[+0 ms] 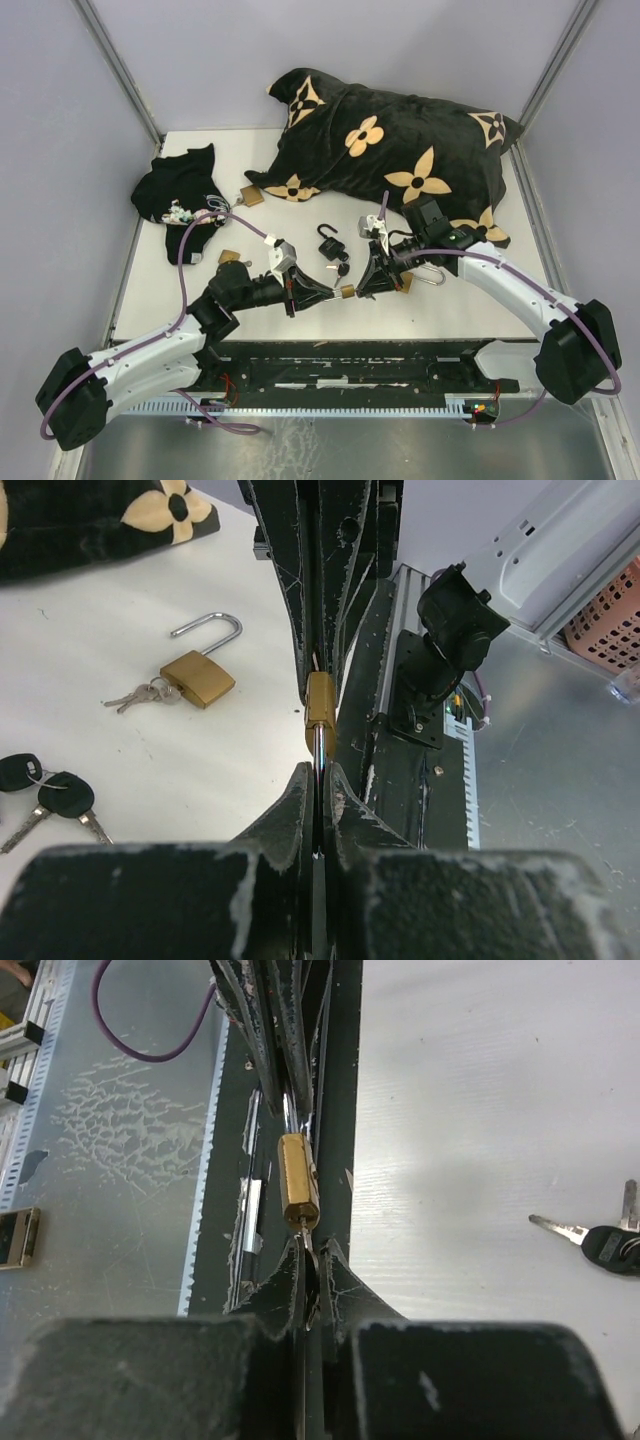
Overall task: Lock with the key
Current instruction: Remove the key from the lock, then place the key at the center of the board, then place the lock at the center of the board.
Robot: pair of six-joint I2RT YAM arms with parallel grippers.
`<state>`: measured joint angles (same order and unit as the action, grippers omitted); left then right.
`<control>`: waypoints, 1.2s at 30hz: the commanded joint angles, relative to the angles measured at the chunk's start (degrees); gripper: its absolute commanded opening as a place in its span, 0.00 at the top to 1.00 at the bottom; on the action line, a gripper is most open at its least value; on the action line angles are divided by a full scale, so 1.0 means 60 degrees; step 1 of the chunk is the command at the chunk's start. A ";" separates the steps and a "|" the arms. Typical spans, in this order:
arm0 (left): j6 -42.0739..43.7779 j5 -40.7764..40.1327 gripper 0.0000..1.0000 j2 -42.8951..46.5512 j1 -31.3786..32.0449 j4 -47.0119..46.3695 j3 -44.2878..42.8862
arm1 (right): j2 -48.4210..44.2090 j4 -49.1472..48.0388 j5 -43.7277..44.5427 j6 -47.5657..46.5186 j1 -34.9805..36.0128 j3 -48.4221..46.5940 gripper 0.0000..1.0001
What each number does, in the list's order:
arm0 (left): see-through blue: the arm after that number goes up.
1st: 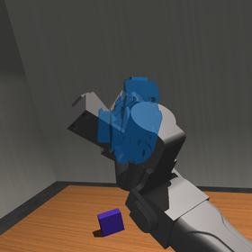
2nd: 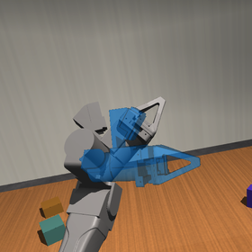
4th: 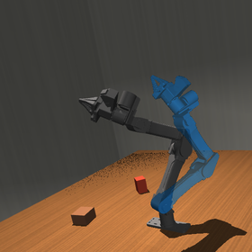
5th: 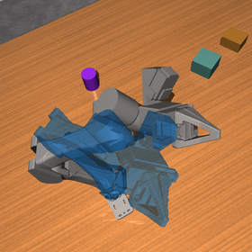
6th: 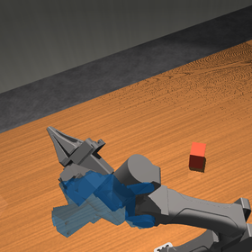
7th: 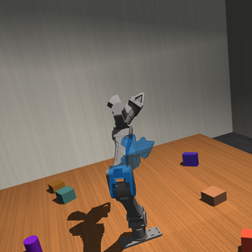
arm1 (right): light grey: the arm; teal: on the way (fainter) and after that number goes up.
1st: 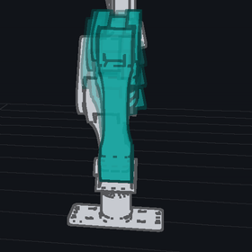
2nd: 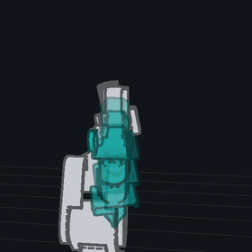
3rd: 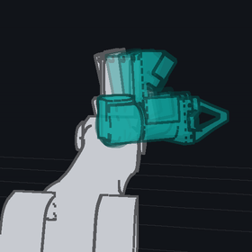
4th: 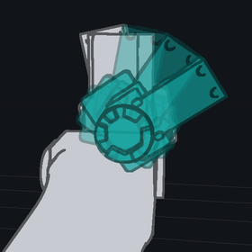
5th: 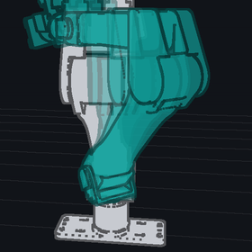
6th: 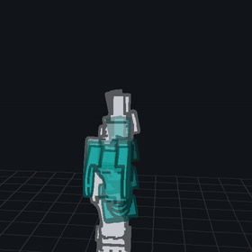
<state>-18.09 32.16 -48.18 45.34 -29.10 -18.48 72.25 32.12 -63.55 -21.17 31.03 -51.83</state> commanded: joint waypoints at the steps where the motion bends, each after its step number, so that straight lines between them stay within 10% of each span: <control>1: 0.0221 -0.0099 0.97 0.0043 -0.0028 -0.0371 -0.0433 | -0.0331 0.0529 0.0287 -0.0707 0.0041 -0.0673 0.98; 7: 0.0190 -0.0525 0.97 0.0275 -0.0176 0.0420 -0.0465 | -0.1318 0.0980 0.1467 -0.1541 0.0028 -0.0772 0.98; 15: 0.0859 -0.0909 0.97 0.0793 -0.0217 0.1589 -0.0734 | 0.0313 0.3411 -0.0956 -0.2064 -0.0750 -0.2165 0.98; 20: 0.0129 -0.3111 0.97 0.1476 -0.0303 0.2161 -0.0215 | 0.0016 0.0195 0.2151 0.0746 -0.0970 -0.1032 0.98; 24: -0.1623 -0.5748 0.97 0.2064 -0.0747 0.3483 0.0301 | 0.0253 -0.1306 0.1910 0.2230 -0.0949 -0.0388 0.98; 36: -0.4730 -0.3392 0.96 0.0534 -0.4457 0.1927 0.1548 | 0.4427 -0.2650 0.4091 0.5030 0.1127 -0.2791 0.95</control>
<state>-38.30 5.23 -41.06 24.32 -6.94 -10.55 92.53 21.45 -45.17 2.02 34.74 -59.13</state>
